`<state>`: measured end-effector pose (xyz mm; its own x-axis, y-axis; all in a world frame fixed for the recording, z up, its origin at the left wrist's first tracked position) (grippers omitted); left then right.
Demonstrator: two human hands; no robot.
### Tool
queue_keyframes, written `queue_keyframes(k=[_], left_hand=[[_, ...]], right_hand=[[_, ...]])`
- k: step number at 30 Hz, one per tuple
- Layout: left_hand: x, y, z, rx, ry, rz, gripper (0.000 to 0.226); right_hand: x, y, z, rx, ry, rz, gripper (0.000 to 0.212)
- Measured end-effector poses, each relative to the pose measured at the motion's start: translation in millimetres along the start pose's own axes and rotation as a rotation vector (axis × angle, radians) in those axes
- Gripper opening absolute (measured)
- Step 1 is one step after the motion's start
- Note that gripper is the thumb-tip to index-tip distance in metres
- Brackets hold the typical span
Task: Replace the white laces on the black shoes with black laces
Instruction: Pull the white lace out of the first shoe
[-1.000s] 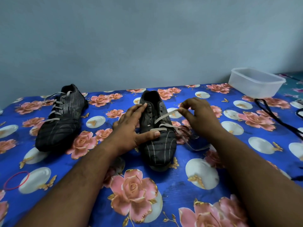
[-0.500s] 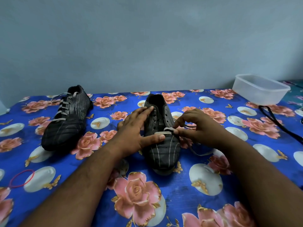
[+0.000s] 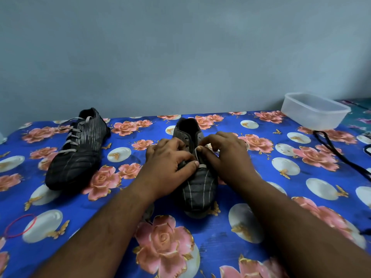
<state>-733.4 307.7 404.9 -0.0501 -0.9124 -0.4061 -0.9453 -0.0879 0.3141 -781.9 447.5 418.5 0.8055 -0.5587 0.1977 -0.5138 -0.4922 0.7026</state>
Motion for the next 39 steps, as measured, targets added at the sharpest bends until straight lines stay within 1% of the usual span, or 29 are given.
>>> queue_keyframes(k=[2, 4, 6, 8, 10, 12, 14, 16, 18, 19, 21, 22, 23, 25, 27, 28, 31, 33, 35, 36, 38, 39], left_hand=[[1, 1, 3, 0.027, 0.0, -0.032, 0.059], [5, 2, 5, 0.071, -0.083, -0.098, 0.046], [8, 3, 10, 0.136, -0.222, -0.162, 0.028], [12, 3, 15, 0.191, -0.383, -0.209, 0.019], [13, 1, 12, 0.222, -0.571, -0.258, 0.011], [14, -2, 13, 0.283, -0.743, -0.325, 0.016], [14, -6, 14, 0.346, -0.89, -0.396, 0.022], [14, -8, 15, 0.376, -0.98, -0.435, 0.024], [13, -7, 12, 0.367, -0.967, -0.417, 0.025], [14, -5, 12, 0.341, -0.913, -0.392, 0.031], [15, -1, 11, 0.246, -0.68, -0.321, 0.052], [16, 0, 9, 0.18, -0.538, -0.302, 0.055], [17, -1, 6, 0.125, -0.459, -0.299, 0.052], [18, -1, 4, 0.086, -0.5, -0.3, 0.035], [17, -2, 7, 0.147, -0.671, -0.309, 0.018], [15, -3, 8, 0.19, -0.759, -0.314, 0.014], [19, -7, 11, 0.273, -1.002, -0.44, 0.019], [23, -8, 11, 0.292, -1.092, -0.502, 0.024], [22, -6, 8, 0.297, -1.047, -0.467, 0.023], [20, -5, 8, 0.308, -1.005, -0.426, 0.028], [15, -4, 9, 0.298, -0.88, -0.364, 0.047], [15, -4, 8, 0.262, -0.815, -0.348, 0.047]], right_hand=[[-6, -2, 4, 0.025, 0.088, -0.001, 0.021], [-13, -6, 12, 0.103, 0.201, -0.001, 0.024], [-16, -12, 21, 0.218, 0.346, -0.012, 0.031], [-15, -19, 24, 0.293, 0.467, -0.012, 0.04], [-16, -24, 24, 0.337, 0.513, -0.002, 0.053], [-17, -25, 26, 0.358, 0.525, 0.005, 0.058], [-18, -26, 29, 0.358, 0.546, 0.026, 0.058], [-20, -27, 30, 0.354, 0.529, 0.025, 0.058], [-21, -27, 30, 0.353, 0.507, 0.022, 0.058], [-21, -27, 30, 0.352, 0.505, 0.026, 0.058], [-23, -27, 30, 0.344, 0.501, 0.03, 0.058], [-23, -27, 30, 0.341, 0.495, 0.024, 0.059], [-24, -27, 30, 0.338, 0.489, 0.021, 0.06], [-25, -26, 30, 0.331, 0.48, 0.023, 0.062], [-26, -26, 31, 0.332, 0.475, 0.024, 0.062], [-26, -26, 31, 0.335, 0.479, 0.024, 0.061], [-24, -27, 31, 0.345, 0.527, 0.046, 0.057], [-24, -27, 31, 0.349, 0.506, 0.04, 0.058], [-24, -27, 31, 0.355, 0.473, 0.036, 0.061], [-25, -27, 32, 0.356, 0.469, 0.04, 0.061], [-25, -26, 32, 0.352, 0.464, 0.041, 0.06], [-25, -26, 31, 0.348, 0.46, 0.035, 0.06]])
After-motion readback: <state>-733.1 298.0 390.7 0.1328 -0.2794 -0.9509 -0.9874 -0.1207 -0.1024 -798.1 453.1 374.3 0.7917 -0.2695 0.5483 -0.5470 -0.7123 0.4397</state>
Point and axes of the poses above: each hand's wrist, its own y-axis towards the middle knuckle, its own z-axis out of the palm, x = y × z, the point moved 10 cm from there along y, towards the middle knuckle, and after that the axes turned 15 degrees about -z, right-handed, at the moved point
